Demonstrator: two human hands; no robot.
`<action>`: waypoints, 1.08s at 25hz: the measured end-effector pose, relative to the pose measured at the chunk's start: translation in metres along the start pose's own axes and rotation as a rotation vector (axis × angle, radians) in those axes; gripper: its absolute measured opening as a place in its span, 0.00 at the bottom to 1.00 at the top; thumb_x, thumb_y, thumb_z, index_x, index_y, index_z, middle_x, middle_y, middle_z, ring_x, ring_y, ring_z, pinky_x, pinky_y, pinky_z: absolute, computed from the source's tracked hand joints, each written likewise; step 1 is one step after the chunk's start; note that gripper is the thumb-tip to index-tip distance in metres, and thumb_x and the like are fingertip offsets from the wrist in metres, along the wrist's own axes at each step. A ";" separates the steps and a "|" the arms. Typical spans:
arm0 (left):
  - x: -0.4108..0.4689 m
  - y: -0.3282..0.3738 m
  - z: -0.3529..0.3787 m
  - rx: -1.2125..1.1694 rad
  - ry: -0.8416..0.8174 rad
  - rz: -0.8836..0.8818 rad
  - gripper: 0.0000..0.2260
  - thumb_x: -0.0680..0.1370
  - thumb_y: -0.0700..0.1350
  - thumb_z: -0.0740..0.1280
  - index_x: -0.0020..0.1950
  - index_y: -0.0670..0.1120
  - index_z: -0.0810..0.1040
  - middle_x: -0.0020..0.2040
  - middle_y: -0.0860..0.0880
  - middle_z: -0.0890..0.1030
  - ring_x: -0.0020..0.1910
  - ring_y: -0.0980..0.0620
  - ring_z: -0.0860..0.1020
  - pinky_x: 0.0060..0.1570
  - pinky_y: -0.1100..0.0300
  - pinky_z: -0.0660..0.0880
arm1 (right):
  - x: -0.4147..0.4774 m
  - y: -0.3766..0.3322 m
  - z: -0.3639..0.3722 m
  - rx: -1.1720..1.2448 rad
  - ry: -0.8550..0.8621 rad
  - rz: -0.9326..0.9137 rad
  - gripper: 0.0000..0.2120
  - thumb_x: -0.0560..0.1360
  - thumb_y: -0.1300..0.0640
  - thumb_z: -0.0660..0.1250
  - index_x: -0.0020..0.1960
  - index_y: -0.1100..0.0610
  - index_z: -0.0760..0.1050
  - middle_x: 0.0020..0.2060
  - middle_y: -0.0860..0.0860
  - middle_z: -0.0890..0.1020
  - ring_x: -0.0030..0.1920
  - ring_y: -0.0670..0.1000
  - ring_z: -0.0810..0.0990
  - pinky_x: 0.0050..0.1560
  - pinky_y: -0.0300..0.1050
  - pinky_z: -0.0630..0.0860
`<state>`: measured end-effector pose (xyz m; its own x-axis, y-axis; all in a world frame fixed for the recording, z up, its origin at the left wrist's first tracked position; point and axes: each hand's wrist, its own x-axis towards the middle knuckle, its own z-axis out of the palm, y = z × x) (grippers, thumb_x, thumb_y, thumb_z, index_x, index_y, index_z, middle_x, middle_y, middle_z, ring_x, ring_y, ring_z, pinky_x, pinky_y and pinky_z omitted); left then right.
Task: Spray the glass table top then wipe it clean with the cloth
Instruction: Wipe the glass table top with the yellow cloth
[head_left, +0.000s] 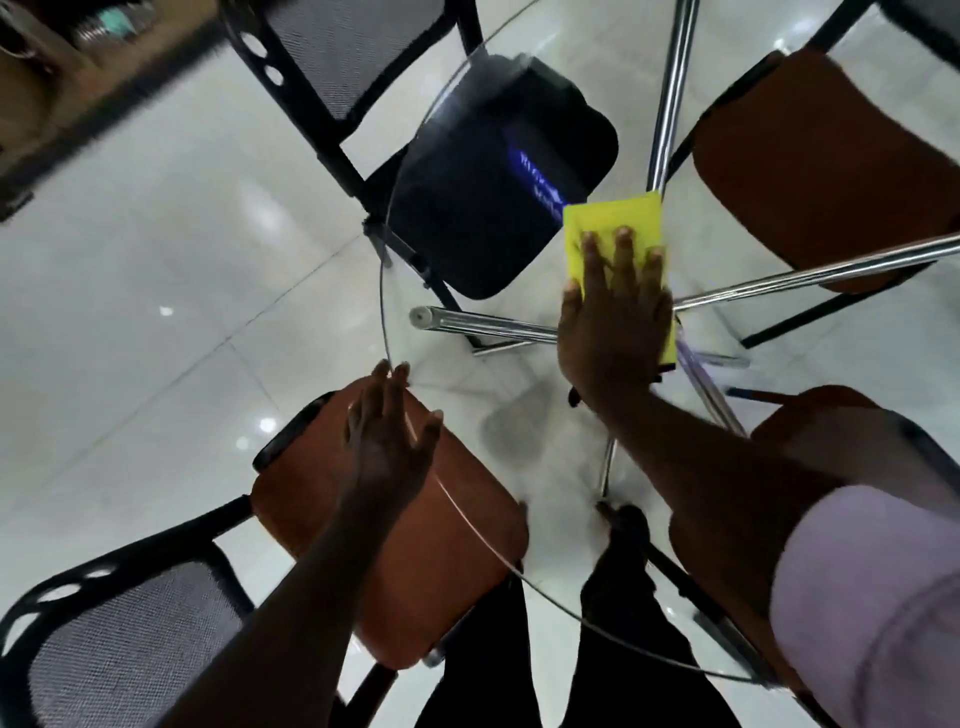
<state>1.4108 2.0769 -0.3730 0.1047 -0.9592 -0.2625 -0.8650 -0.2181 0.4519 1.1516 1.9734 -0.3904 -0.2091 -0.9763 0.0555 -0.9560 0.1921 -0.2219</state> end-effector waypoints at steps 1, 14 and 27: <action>0.006 0.001 -0.005 -0.051 -0.003 0.003 0.34 0.80 0.61 0.60 0.83 0.47 0.61 0.84 0.44 0.60 0.82 0.42 0.60 0.79 0.44 0.57 | -0.018 -0.022 0.007 0.018 0.010 -0.139 0.26 0.88 0.43 0.56 0.85 0.42 0.62 0.86 0.50 0.63 0.84 0.63 0.63 0.76 0.65 0.68; 0.116 -0.001 0.006 -0.271 0.043 0.016 0.38 0.82 0.59 0.60 0.85 0.40 0.49 0.85 0.41 0.54 0.84 0.44 0.53 0.82 0.46 0.57 | 0.112 -0.126 0.054 -0.040 0.081 -0.718 0.24 0.88 0.42 0.54 0.83 0.41 0.66 0.84 0.49 0.68 0.82 0.61 0.68 0.77 0.61 0.69; 0.290 0.121 0.015 0.369 0.152 0.247 0.42 0.81 0.73 0.45 0.85 0.45 0.46 0.86 0.39 0.45 0.85 0.40 0.45 0.82 0.38 0.47 | 0.312 -0.024 0.045 0.035 0.241 -0.515 0.23 0.84 0.43 0.60 0.78 0.44 0.75 0.78 0.50 0.77 0.77 0.60 0.75 0.71 0.61 0.77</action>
<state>1.3293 1.7755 -0.4075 -0.0792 -0.9959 -0.0446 -0.9868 0.0720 0.1449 1.1189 1.6600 -0.4120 0.2375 -0.8922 0.3842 -0.9404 -0.3103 -0.1392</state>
